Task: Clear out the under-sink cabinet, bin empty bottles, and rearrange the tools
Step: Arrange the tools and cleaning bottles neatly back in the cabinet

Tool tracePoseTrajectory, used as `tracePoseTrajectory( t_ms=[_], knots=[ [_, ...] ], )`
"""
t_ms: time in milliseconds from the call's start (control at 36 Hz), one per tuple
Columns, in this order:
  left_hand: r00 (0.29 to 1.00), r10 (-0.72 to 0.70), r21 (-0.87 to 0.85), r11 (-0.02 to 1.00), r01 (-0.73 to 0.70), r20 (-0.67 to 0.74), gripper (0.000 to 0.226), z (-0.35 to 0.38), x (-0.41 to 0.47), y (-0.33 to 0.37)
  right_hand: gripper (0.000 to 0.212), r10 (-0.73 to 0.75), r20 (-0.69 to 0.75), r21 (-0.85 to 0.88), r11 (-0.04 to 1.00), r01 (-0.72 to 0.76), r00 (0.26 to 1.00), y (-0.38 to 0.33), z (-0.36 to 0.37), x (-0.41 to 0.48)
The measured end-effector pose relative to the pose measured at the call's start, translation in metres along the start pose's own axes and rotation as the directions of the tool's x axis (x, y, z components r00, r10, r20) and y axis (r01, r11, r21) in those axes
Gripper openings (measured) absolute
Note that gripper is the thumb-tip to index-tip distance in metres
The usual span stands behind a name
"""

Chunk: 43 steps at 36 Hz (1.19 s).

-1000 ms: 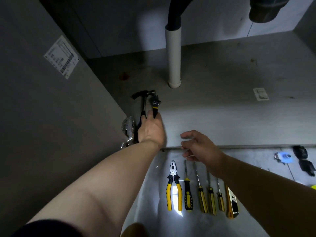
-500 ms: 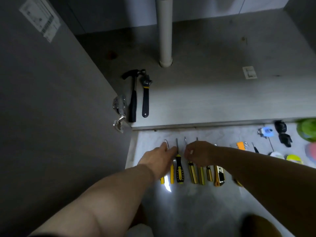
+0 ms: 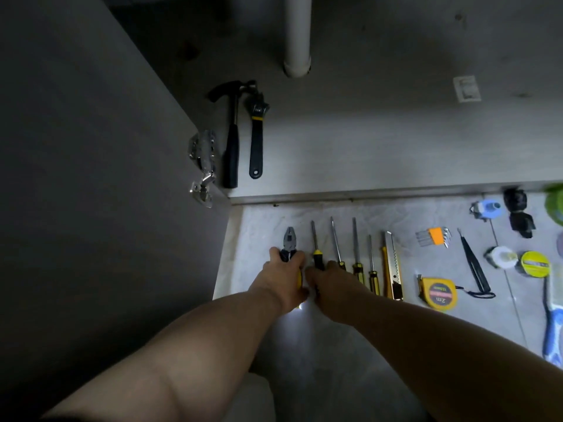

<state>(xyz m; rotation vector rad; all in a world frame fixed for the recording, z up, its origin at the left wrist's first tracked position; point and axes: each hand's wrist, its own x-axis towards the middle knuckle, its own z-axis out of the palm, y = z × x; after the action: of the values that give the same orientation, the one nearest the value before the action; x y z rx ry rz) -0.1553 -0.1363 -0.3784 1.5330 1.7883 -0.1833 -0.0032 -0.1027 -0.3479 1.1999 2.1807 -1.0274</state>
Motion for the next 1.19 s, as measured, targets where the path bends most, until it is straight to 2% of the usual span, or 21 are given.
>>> tracePoseTrajectory(
  t_ms=[111, 194, 306, 417, 500, 583, 639, 722, 833, 944, 1028, 1111, 1194],
  knots=[
    [0.994, 0.098, 0.068, 0.993, -0.100, 0.039, 0.063, -0.011, -0.013, -0.004, 0.030, -0.103, 0.033, -0.023, 0.994, 0.104, 0.994, 0.004, -0.021, -0.007],
    [0.972, 0.229, 0.160, 0.959, -0.233, 0.047, 0.065, -0.034, -0.026, 0.000, 0.022, -0.179, 0.118, 0.116, 0.979, 0.166, 0.977, 0.009, -0.058, -0.020],
    [0.912, 0.407, 0.285, 0.871, -0.401, 0.037, 0.054, -0.075, -0.039, 0.019, 0.023, -0.152, 0.316, 0.289, 0.956, 0.058, 0.937, 0.011, -0.118, -0.045],
    [0.873, 0.482, 0.346, 0.834, -0.430, -0.076, 0.049, -0.116, -0.041, 0.049, 0.018, -0.138, 0.289, 0.469, 0.883, -0.015, 0.947, 0.015, -0.163, -0.071],
    [0.854, 0.432, 0.289, 0.890, -0.352, -0.289, 0.050, -0.139, -0.034, 0.070, 0.018, -0.154, 0.227, 0.602, 0.798, -0.014, 0.962, 0.016, -0.185, -0.085],
    [0.810, 0.264, 0.111, 0.964, -0.242, -0.524, 0.043, -0.153, -0.019, 0.081, 0.017, -0.162, 0.190, 0.673, 0.740, -0.008, 0.968, 0.017, -0.194, -0.089],
    [0.785, 0.125, -0.010, 0.986, -0.165, -0.607, 0.042, -0.161, -0.005, 0.083, 0.016, -0.185, 0.168, 0.713, 0.701, 0.010, 0.968, 0.019, -0.199, -0.088],
    [0.800, -0.012, -0.144, 0.985, -0.093, -0.599, 0.040, -0.176, 0.017, 0.078, 0.014, -0.173, 0.078, 0.736, 0.675, 0.060, 0.982, 0.022, -0.208, -0.082],
    [0.844, -0.020, -0.054, 0.998, -0.010, -0.535, 0.038, -0.187, 0.042, 0.066, 0.014, -0.073, -0.157, 0.651, 0.742, 0.159, 0.985, 0.023, -0.208, -0.056],
    [0.814, -0.005, -0.015, 1.000, -0.004, -0.581, 0.036, -0.185, 0.057, 0.060, 0.019, -0.033, -0.323, 0.557, 0.802, 0.218, 0.946, 0.020, -0.199, -0.022],
    [0.806, -0.041, -0.040, 0.999, 0.021, -0.590, 0.042, -0.179, 0.064, 0.060, 0.019, -0.055, -0.454, 0.386, 0.888, 0.252, 0.889, 0.015, -0.196, 0.001],
    [0.787, -0.114, -0.117, 0.992, 0.053, -0.607, 0.047, -0.173, 0.067, 0.060, 0.020, -0.065, -0.522, 0.280, 0.929, 0.243, 0.850, 0.010, -0.194, 0.020],
    [0.790, -0.100, -0.129, 0.991, 0.026, -0.605, 0.056, -0.167, 0.063, 0.059, 0.022, -0.022, -0.558, 0.271, 0.940, 0.207, 0.829, 0.006, -0.191, 0.034]
  ],
)
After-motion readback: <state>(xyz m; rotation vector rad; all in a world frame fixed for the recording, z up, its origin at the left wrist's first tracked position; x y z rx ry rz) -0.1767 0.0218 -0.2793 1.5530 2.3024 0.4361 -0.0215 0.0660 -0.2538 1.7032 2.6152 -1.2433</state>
